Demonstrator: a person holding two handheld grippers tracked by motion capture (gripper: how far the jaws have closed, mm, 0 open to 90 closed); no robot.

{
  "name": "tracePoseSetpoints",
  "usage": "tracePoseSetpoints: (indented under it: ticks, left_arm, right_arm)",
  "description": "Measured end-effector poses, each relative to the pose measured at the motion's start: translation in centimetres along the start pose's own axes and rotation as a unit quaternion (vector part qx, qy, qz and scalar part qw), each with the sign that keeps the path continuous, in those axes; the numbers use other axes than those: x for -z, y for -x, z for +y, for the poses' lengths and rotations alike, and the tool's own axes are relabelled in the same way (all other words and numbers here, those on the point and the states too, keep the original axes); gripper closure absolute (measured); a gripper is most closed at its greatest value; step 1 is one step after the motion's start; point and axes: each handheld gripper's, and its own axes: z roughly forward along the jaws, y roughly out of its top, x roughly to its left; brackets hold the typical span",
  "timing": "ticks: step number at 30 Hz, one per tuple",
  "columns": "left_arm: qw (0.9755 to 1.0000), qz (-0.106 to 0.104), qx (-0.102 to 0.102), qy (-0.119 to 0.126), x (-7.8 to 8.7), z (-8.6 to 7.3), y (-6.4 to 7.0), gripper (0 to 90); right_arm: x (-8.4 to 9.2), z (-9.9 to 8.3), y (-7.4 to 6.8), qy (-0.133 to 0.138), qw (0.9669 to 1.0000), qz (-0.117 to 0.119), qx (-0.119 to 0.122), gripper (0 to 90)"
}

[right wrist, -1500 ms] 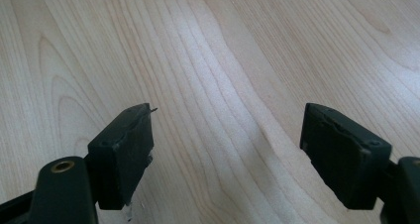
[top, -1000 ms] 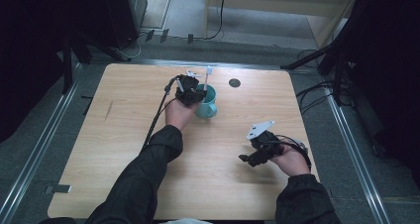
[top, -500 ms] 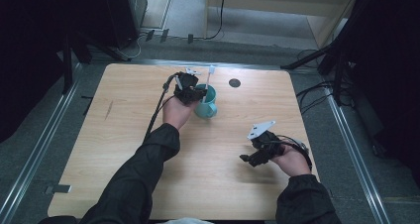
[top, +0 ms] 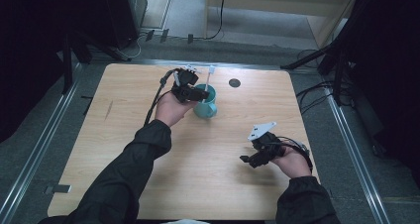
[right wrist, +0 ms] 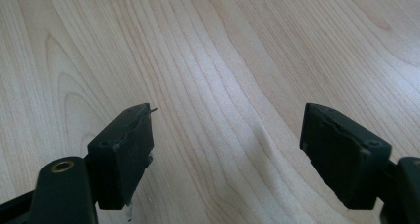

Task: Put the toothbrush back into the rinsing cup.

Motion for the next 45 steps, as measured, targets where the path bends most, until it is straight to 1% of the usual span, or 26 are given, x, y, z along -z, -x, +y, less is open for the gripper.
tracePoseSetpoints:
  ticks: [1,3,9,13,15,17,18,20,22,26,29,30,33,34,39,42,43,45]
  left_arm:
    - [1.0000,-0.001,0.002,0.000,0.2,-0.1,0.0,67.1]
    - [1.0000,-0.002,0.001,-0.007,0.7,-0.3,-0.1,65.9]
    - [0.9998,-0.012,-0.002,-0.012,2.2,-1.2,-0.3,60.4]
    - [0.9996,-0.012,-0.006,-0.023,3.0,-2.4,-0.5,58.2]
    - [0.9996,-0.014,-0.004,-0.023,3.3,-3.2,-0.7,58.1]
    - [0.9994,-0.024,0.009,-0.021,3.5,-3.9,-1.0,57.3]
    - [0.9994,-0.027,0.012,-0.018,3.6,-4.3,-1.2,56.6]
    - [0.9990,-0.040,0.010,-0.019,4.0,-5.1,-1.5,55.6]
    - [0.9990,-0.038,0.008,-0.021,4.3,-5.9,-1.7,54.8]
    - [0.9987,-0.040,0.003,-0.030,5.0,-7.4,-1.9,52.6]
    - [0.9988,-0.035,-0.002,-0.035,5.3,-8.4,-2.0,51.0]
    - [0.9987,-0.037,0.001,-0.037,5.3,-8.7,-2.1,51.0]
    - [0.9984,-0.040,0.004,-0.040,5.4,-9.6,-2.2,49.6]
    - [0.9983,-0.041,0.003,-0.042,5.4,-9.9,-2.3,49.0]
    - [0.9985,-0.039,0.012,-0.036,5.9,-11.2,-2.7,46.7]
    - [0.9985,-0.039,0.008,-0.037,6.4,-12.0,-2.8,45.7]
    - [0.9987,-0.033,0.006,-0.038,6.7,-12.3,-2.9,45.1]
    - [0.9989,-0.031,0.009,-0.034,7.0,-12.7,-3.1,44.8]
  right_arm:
    - [0.0,0.0,0.0,0.000,1.0000,0.000,0.000,20.7]
    - [0.0,-0.1,0.0,-0.001,1.0000,0.000,-0.001,20.7]
    - [0.1,-0.2,0.0,-0.003,1.0000,-0.002,-0.004,20.7]
    - [0.0,-0.2,0.1,-0.003,1.0000,-0.002,-0.004,20.7]
    - [0.0,-0.2,0.1,-0.004,1.0000,-0.002,-0.004,20.7]
    - [0.0,-0.2,0.1,-0.004,1.0000,-0.002,-0.004,20.7]
    - [0.0,-0.2,0.1,-0.005,1.0000,-0.002,-0.005,20.7]
    - [0.0,-0.2,0.0,-0.008,0.9999,-0.003,-0.008,20.7]
    - [0.1,-0.2,0.0,-0.006,1.0000,-0.004,-0.005,20.7]
    - [0.1,-0.4,0.1,-0.008,0.9999,-0.004,-0.012,20.7]
    - [0.1,-0.4,0.1,-0.008,0.9999,-0.005,-0.012,20.7]
    - [0.1,-0.4,0.1,-0.008,0.9999,-0.005,-0.012,20.7]
    - [0.1,-0.4,0.0,-0.010,0.9998,-0.009,-0.014,20.7]
    - [0.1,-0.4,0.0,-0.010,0.9998,-0.007,-0.014,20.7]
    - [0.1,-0.3,0.0,-0.008,0.9998,-0.005,-0.015,20.7]
    - [0.0,-0.2,0.1,-0.009,0.9998,-0.004,-0.016,20.7]
    - [0.0,-0.2,0.1,-0.007,0.9999,-0.003,-0.012,20.7]
    - [-0.1,-0.1,0.1,-0.009,0.9999,-0.003,-0.011,20.7]
